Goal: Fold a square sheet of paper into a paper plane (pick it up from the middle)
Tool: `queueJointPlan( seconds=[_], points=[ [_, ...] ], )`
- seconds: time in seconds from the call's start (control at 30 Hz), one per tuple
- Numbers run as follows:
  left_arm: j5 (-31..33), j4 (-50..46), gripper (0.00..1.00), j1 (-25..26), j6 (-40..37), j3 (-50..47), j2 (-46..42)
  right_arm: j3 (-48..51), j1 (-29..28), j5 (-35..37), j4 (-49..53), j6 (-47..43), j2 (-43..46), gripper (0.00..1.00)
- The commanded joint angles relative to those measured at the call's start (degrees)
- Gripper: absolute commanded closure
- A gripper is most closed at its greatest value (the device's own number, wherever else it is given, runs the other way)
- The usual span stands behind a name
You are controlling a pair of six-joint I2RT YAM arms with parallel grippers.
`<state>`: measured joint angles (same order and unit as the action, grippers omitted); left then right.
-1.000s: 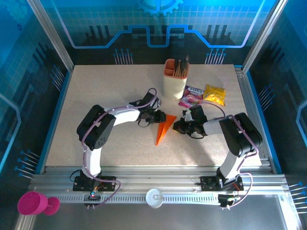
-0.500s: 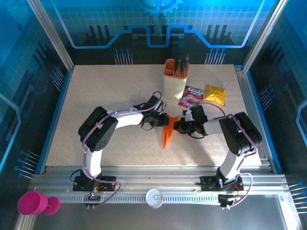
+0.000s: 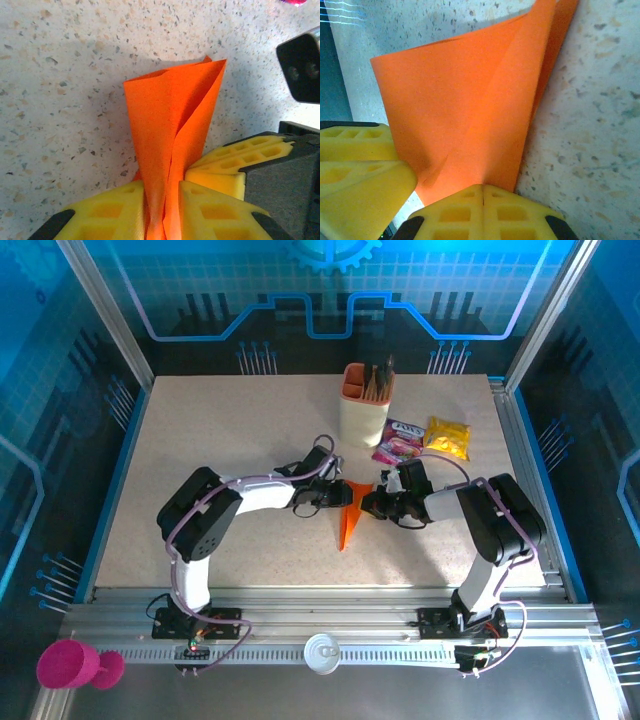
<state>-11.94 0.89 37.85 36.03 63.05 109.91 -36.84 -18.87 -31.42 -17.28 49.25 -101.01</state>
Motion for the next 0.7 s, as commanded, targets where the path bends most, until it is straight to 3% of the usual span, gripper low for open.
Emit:
queueJointPlan(
  seconds=[0.0,0.1,0.53,0.67],
  points=[
    [-2.6,8.03,0.76,-1.3,4.77,-3.15,-1.79,0.69,-2.4,4.06,-1.87,-1.54,-5.76,1.0],
    [-5.47,12.67,0.77,-2.46,7.79,-4.01,-0.63,0.92,-2.36,4.19,-2.23,-1.44,-6.59,1.0],
    [-8.0,10.9,0.84,-2.76,7.06,0.83,4.15,1.33,-2.35,3.79,-4.28,-0.75,-8.63,1.0],
    [-7.98,10.84,0.97,-2.69,6.91,1.21,4.7,1.33,-2.31,3.48,-5.03,-0.53,-9.17,1.0]
  ],
)
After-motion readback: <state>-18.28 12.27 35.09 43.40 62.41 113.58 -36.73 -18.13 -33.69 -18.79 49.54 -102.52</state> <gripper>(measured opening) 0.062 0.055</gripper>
